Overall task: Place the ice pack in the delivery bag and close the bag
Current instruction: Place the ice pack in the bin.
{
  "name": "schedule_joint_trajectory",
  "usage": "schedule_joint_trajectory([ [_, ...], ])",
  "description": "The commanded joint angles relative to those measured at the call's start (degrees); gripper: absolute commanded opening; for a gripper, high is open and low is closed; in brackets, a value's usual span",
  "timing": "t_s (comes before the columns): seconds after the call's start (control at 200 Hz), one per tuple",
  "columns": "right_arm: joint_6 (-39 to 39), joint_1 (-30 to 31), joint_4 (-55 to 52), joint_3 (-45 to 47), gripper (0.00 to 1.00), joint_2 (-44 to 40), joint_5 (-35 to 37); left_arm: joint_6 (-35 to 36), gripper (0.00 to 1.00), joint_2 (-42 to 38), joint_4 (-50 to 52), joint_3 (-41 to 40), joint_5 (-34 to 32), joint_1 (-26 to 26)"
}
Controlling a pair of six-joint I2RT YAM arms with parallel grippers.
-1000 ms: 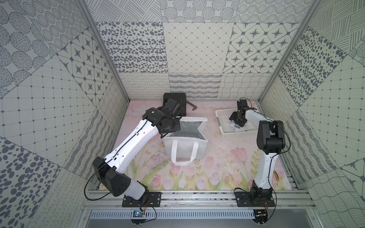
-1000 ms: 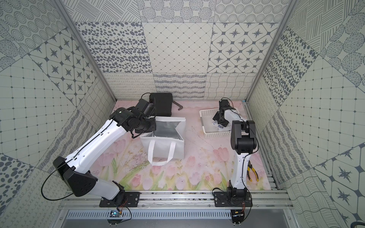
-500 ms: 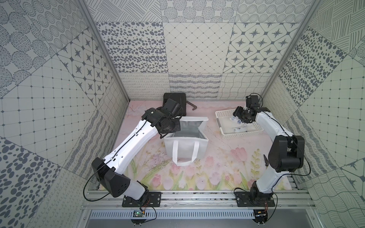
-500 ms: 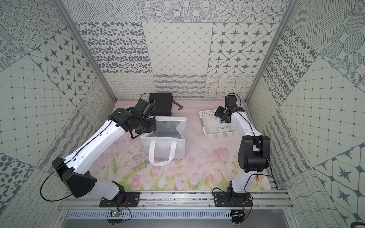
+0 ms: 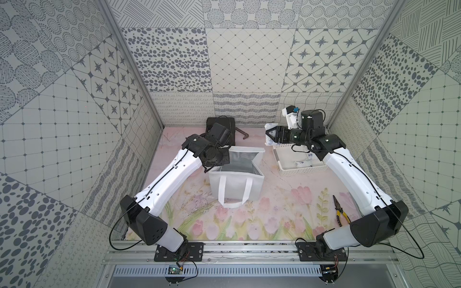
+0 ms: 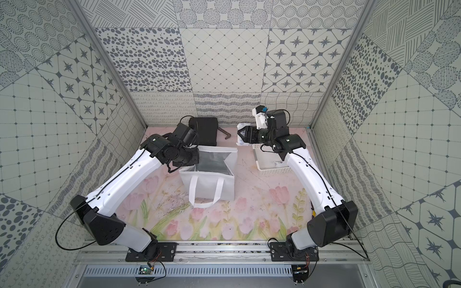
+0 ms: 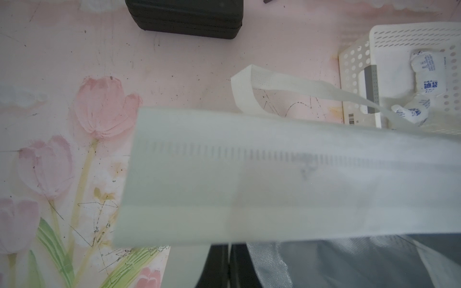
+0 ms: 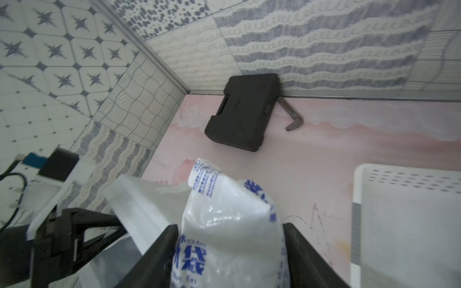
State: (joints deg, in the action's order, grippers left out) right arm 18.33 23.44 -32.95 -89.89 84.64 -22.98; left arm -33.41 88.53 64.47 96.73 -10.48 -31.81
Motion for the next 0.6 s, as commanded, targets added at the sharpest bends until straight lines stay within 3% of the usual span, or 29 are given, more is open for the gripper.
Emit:
schedule_joint_trajectory([
  [0.0,-4.40,5.09,4.64,-3.38,0.48,1.60,-5.19,2.00,0.00,-0.23,-0.63,0.70,0.55,0.41],
  [0.265,-12.79,14.91,3.07,-5.41,0.48,7.78,-7.35,2.73,0.00,-0.74,-1.19,0.48,1.76,1.22],
  [0.595,-20.89,18.22,-3.28,-2.52,0.47,13.89,-0.73,3.00,0.00,-1.08,-1.63,1.31,3.42,1.53],
])
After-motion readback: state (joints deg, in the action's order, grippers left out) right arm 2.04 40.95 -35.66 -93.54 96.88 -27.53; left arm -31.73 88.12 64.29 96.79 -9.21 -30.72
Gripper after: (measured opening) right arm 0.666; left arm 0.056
